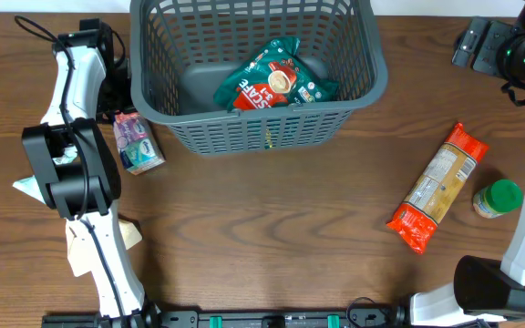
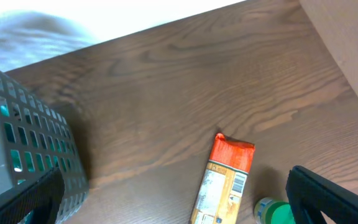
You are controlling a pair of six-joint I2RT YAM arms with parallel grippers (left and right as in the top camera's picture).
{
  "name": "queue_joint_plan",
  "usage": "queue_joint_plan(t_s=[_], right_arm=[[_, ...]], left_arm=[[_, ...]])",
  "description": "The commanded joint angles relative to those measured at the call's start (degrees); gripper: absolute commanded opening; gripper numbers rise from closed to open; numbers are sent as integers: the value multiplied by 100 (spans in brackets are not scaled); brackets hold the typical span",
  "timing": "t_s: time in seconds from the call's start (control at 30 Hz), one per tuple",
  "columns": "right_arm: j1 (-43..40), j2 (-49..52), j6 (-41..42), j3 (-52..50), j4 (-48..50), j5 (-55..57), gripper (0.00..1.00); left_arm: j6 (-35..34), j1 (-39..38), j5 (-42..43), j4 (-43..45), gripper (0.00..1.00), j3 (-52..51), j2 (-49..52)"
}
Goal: Pack container
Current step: 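Grasp the Kleenex tissue multipack with the left gripper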
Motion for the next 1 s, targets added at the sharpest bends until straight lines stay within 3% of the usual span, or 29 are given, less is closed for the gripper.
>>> queue_joint_plan(t_s=[0.0, 0.97], right_arm=[[-11, 2, -175, -20, 9, -22, 99], [-11, 2, -177, -20, -52, 0, 99]], left_arm=[[-92, 0, 81, 48, 99, -37, 105], [-286, 13, -437, 299, 99, -72, 133]])
